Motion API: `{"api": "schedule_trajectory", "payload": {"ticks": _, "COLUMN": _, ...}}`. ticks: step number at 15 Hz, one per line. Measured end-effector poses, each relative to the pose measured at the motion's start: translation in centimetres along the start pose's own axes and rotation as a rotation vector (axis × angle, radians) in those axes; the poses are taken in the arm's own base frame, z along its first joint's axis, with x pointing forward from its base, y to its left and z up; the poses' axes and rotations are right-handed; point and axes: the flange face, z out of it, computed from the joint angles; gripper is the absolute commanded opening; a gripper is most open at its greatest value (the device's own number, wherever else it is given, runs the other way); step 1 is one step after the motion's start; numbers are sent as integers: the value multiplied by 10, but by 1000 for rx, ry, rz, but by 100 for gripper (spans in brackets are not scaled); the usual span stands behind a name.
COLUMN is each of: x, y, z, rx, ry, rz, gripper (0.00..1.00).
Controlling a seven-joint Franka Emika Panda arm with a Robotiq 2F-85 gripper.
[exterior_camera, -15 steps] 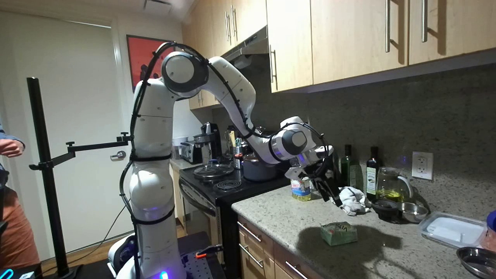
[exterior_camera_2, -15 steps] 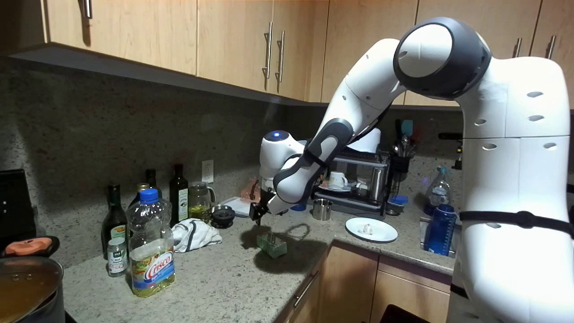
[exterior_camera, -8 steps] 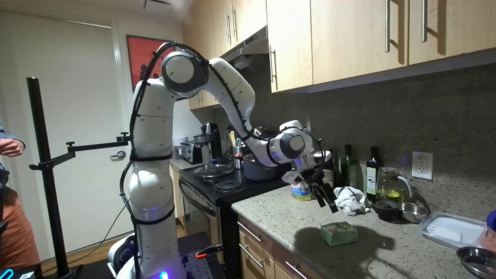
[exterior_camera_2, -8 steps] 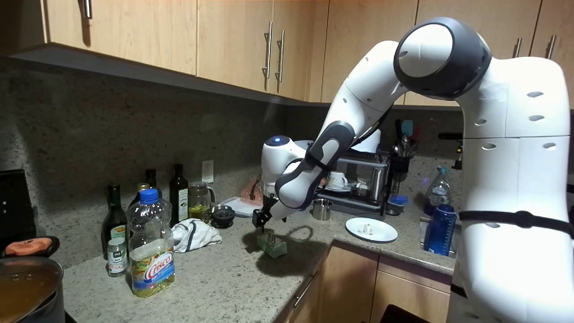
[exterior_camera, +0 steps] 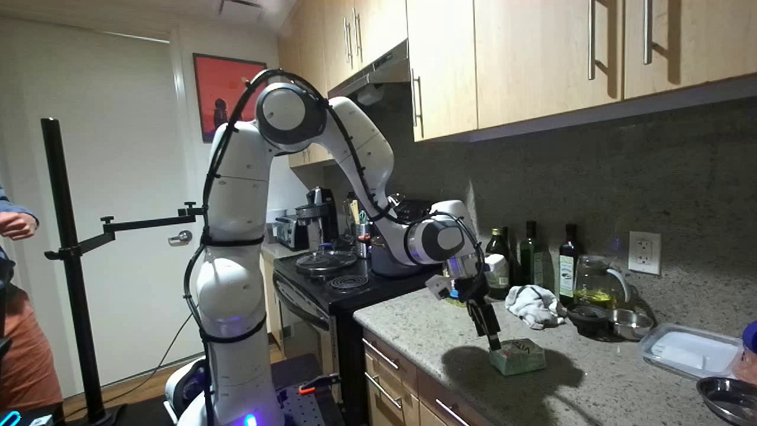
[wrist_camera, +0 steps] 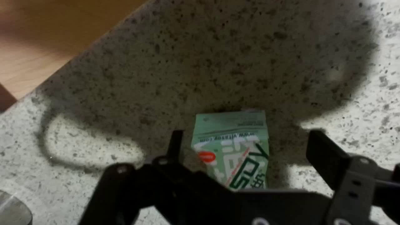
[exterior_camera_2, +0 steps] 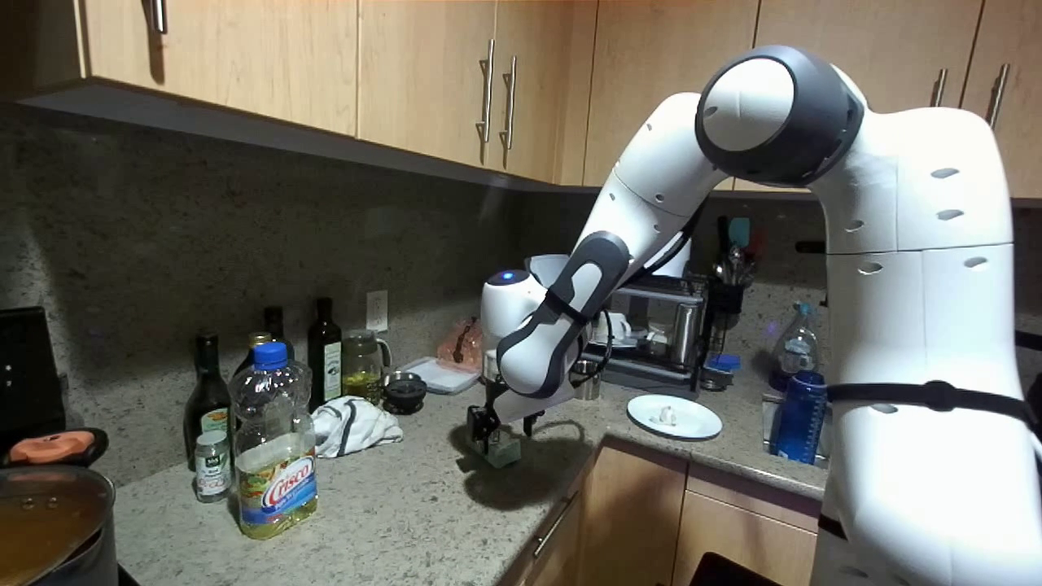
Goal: Put the juice box upright
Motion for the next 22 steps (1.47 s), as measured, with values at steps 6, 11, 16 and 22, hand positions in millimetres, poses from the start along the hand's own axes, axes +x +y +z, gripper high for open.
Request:
{"api": "schedule_trajectory", "payload": {"ticks": 6, "x": -6, "y": 2, "z": 25, "rx": 27, "ry": -69, "rz": 3, "gripper": 100}}
{"api": "schedule_trajectory", "payload": {"ticks": 11, "x": -3, "y": 22, "z": 33, "rx": 23, "ry": -80, "rz": -1, "gripper": 100}}
{"api": "schedule_trajectory", "payload": {"ticks": 16, "x": 7, "y": 35, "z": 37, "rx": 40, "ry": -81, "rz": -21, "gripper": 100}}
{"api": "schedule_trajectory", "payload": {"ticks": 22, "x": 19, "y": 21, "z": 33, "rx": 87, "ry": -69, "rz": -50, "gripper": 100}}
